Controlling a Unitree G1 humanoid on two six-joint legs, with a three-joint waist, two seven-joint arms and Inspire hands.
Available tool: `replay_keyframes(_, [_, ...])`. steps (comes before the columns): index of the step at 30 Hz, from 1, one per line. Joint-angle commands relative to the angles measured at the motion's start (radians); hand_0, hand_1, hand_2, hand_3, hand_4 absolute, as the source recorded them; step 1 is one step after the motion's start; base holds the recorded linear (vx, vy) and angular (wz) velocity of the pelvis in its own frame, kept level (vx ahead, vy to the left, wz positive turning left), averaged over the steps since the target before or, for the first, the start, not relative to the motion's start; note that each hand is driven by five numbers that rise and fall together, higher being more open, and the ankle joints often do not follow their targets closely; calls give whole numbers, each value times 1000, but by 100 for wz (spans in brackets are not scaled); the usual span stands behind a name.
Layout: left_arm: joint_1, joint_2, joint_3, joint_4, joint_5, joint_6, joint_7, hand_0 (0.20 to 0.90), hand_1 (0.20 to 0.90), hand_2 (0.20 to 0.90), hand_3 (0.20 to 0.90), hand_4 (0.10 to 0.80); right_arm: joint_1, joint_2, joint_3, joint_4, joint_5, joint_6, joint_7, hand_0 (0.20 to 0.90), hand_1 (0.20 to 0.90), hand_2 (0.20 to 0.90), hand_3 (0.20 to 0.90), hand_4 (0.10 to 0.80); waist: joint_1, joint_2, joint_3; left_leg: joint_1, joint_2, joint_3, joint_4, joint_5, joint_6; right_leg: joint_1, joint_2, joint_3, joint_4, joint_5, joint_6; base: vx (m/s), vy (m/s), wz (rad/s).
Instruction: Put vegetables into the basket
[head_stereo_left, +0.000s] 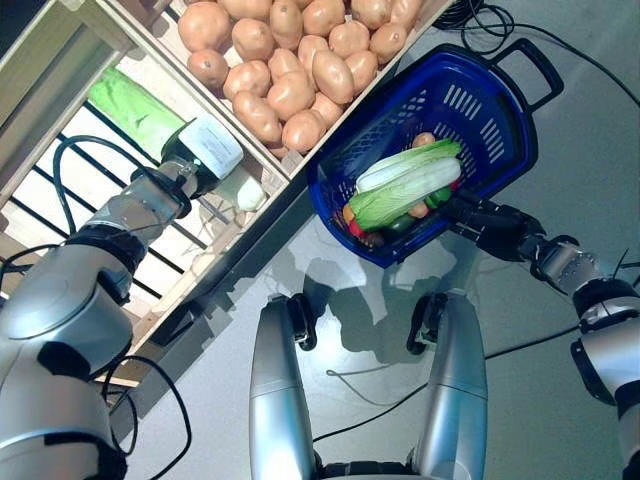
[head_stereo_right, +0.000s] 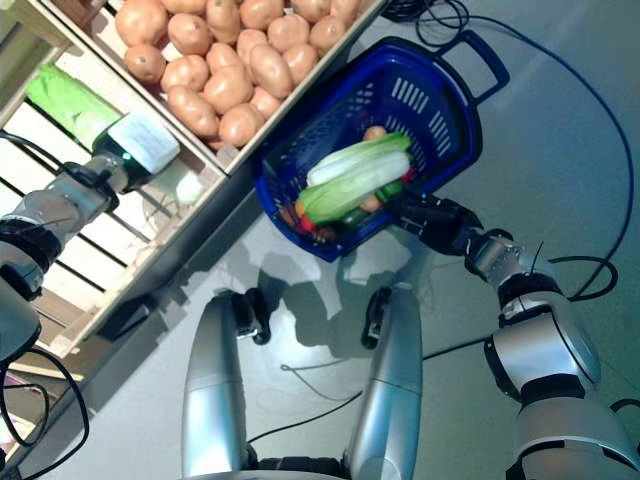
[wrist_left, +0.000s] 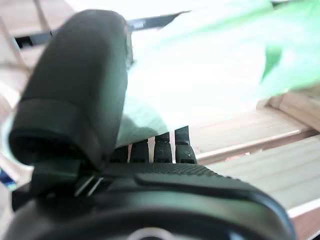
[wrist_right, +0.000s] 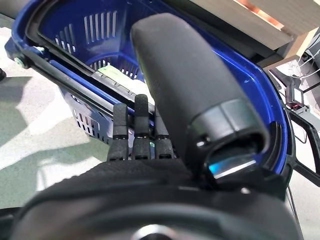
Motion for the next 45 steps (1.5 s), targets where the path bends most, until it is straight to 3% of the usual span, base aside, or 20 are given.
replay_keyframes(1, [-14,46,-9,-13,-34,-25,82,300,300,300,300,400,-82,-4,-37,12,79,-38,37,900,900,900,900,800,-3,10,-2,110,22,4,-29,-100,-36,118,-27,2,-169,109,14,0,0,0])
replay_keyframes(6, [17,51,31,-12,-136,-64,151,300,300,300,300,400,-62,5,-43,10,47,-43,73,900,900,900,900,800,-2,8,-4,211,24,15,-117,-71,-40,211,-10,-1,-231,117,13,25,4,-2])
replay_keyframes(14, [134,73,171,-30,-434,-129,181,300,300,300,300,400,33,17,-71,-24,-32,-57,150,900,900,900,900,800,12,1,-90,406,22,52,-332,16,-43,393,-3,-33,-372,149,4,72,-2,-4])
replay_keyframes(20, [321,71,471,-84,-647,-247,103,300,300,300,300,400,174,46,-162,-94,-118,-76,141,900,900,900,900,800,40,-30,-192,614,-5,78,-552,93,-33,605,-6,-100,-554,191,8,111,-55,5])
replay_keyframes(21, [346,66,514,-97,-681,-273,88,300,300,300,300,400,188,53,-174,-106,-130,-79,133,900,900,900,900,800,43,-34,-205,633,-10,84,-595,129,-26,626,-4,-111,-599,224,1,55,-53,10])
replay_keyframes(25, [428,30,647,-150,-788,-319,24,300,300,300,300,400,245,96,-200,-148,-204,-120,91,900,900,900,900,800,53,-43,-254,746,-31,96,-727,176,-21,745,8,-150,-735,259,8,66,-22,6])
replay_keyframes(28, [507,-6,743,-239,-922,-322,-82,300,300,300,300,400,310,136,-201,-244,-293,-190,1,900,900,900,900,800,56,-46,-303,860,-46,116,-865,232,-18,868,36,-188,-886,305,17,122,-28,2])
replay_keyframes(31, [552,-21,787,-288,-1022,-323,-147,300,300,300,300,400,355,160,-198,-327,-312,-215,-56,900,900,900,900,800,53,-50,-338,925,-57,125,-947,266,-17,948,54,-201,-989,338,24,165,-35,2])
replay_keyframes(34, [642,-61,878,-395,-1181,-334,-211,300,300,300,300,400,436,202,-191,-500,-367,-306,-165,900,900,900,900,800,49,-47,-395,1041,-74,131,-1110,326,-18,1080,90,-209,-1166,394,40,183,-14,7])
replay_keyframes(38, [701,-111,952,-485,-1348,-314,-293,300,300,300,300,400,494,223,-189,-595,-432,-320,-135,900,900,900,900,800,48,-45,-437,1093,-74,130,-1193,351,-17,1135,107,-207,-1243,421,44,99,-28,1])
replay_keyframes(45, [707,-222,1006,-506,-1638,-240,-443,300,300,300,300,400,476,226,-157,-645,-388,-229,-21,900,900,900,900,800,55,-61,-475,1169,-76,125,-1304,376,-26,1213,122,-223,-1348,464,61,52,-77,7])
